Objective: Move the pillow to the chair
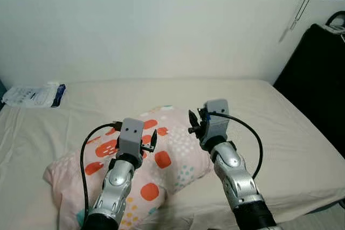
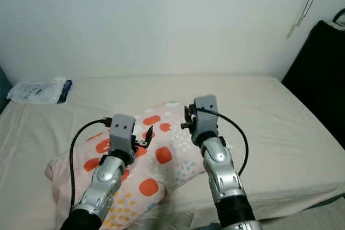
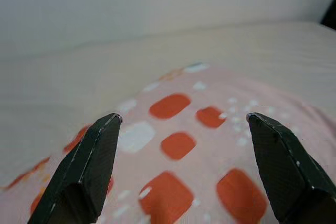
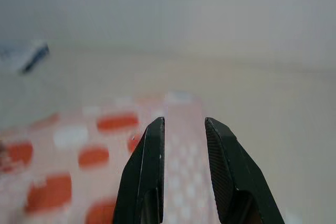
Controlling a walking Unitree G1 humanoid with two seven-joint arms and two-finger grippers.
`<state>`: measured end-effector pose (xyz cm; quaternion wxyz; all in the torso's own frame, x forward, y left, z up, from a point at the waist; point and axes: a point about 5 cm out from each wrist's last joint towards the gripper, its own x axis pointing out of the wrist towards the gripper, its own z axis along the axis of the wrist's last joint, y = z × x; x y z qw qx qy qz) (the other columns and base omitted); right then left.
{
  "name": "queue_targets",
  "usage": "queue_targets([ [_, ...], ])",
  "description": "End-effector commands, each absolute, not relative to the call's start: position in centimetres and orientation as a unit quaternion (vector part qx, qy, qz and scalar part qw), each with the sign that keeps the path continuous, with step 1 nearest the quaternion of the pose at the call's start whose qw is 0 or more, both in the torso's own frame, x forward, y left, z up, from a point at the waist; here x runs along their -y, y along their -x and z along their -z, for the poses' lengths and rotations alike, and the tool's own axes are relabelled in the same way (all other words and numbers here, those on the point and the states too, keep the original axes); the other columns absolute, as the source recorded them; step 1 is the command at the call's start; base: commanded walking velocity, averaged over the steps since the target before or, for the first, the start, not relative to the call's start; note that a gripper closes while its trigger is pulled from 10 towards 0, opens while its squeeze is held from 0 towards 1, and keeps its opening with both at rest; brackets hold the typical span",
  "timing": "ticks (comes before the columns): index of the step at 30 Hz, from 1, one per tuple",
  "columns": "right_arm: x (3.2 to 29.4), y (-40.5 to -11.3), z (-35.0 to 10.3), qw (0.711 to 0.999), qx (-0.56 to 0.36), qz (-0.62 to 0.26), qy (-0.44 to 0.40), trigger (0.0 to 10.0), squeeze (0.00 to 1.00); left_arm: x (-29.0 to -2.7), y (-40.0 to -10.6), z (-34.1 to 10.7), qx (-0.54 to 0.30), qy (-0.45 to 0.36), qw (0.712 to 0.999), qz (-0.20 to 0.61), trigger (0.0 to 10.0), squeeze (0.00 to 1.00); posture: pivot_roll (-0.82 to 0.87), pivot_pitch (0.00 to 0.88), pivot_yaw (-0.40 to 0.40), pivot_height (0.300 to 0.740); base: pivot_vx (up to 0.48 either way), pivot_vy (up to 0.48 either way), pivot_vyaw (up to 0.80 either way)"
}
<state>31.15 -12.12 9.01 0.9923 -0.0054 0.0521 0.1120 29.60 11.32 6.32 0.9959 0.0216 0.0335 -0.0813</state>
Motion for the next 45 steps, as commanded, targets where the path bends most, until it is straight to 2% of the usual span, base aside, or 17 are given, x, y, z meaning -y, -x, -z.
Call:
queue_targets([
  [1, 12.1, -31.1, -8.8, 0.992, -0.057, -0.112, -0.006, 10.0, 0.00, -11.7, -29.4, -5.8, -0.048, -0.018, 0.996, 0.073, 10.0, 0.00, 0.05, 0.000, -0.077, 0.740, 0.000, 0.000, 0.00],
  [3, 11.3, -31.0, -8.8, 0.991, -0.053, -0.126, -0.004, 10.0, 0.00, -12.3, -29.8, -6.1, -0.041, -0.011, 0.998, 0.040, 10.0, 0.00, 0.05, 0.000, -0.079, 0.740, 0.000, 0.000, 0.00],
  [8, 11.1, -31.0, -8.9, 0.991, -0.048, -0.128, -0.008, 10.0, 0.00, -12.5, -30.7, -6.7, -0.028, -0.012, 0.999, 0.017, 10.0, 0.00, 0.06, 0.000, -0.086, 0.740, 0.000, 0.000, 0.00],
  [11, 12.0, -29.8, -9.0, 0.992, -0.033, -0.123, -0.010, 10.0, 0.00, -13.1, -32.6, -8.0, -0.009, -0.017, 1.000, -0.019, 10.0, 0.00, 0.07, 0.000, -0.093, 0.740, 0.000, 0.000, 0.00],
  [22, 14.0, -26.9, -8.5, 0.995, -0.028, -0.097, 0.019, 10.0, 0.00, -13.3, -33.3, -8.6, -0.003, -0.038, 0.999, -0.012, 10.0, 0.00, 0.04, 0.000, -0.060, 0.740, 0.000, 0.000, 0.00],
  [31, 15.0, -26.0, -8.3, 0.997, -0.025, -0.072, 0.020, 10.0, 0.00, -14.5, -31.3, -6.5, -0.025, -0.063, 0.998, 0.007, 10.0, 0.00, 0.03, 0.000, -0.045, 0.740, 0.000, 0.000, 0.00],
  [34, 14.1, -28.1, -9.1, 0.996, -0.010, -0.085, 0.027, 10.0, 0.00, -15.6, -28.6, -4.4, -0.044, -0.087, 0.995, 0.024, 10.0, 0.00, 0.04, 0.000, -0.052, 0.740, 0.000, 0.000, 0.00],
  [38, 13.9, -29.3, -10.1, 0.995, 0.002, -0.090, 0.030, 10.0, 0.00, -16.4, -26.9, -3.4, -0.054, -0.090, 0.994, 0.019, 10.0, 0.00, 0.05, 0.000, -0.063, 0.740, 0.000, 0.000, 0.00],
  [45, 14.3, -29.3, -10.1, 0.995, 0.001, -0.089, 0.034, 10.0, 0.00, -16.7, -25.9, -3.2, -0.058, -0.087, 0.994, 0.020, 10.0, 0.00, 0.06, 0.000, -0.064, 0.740, 0.000, 0.000, 0.00],
])
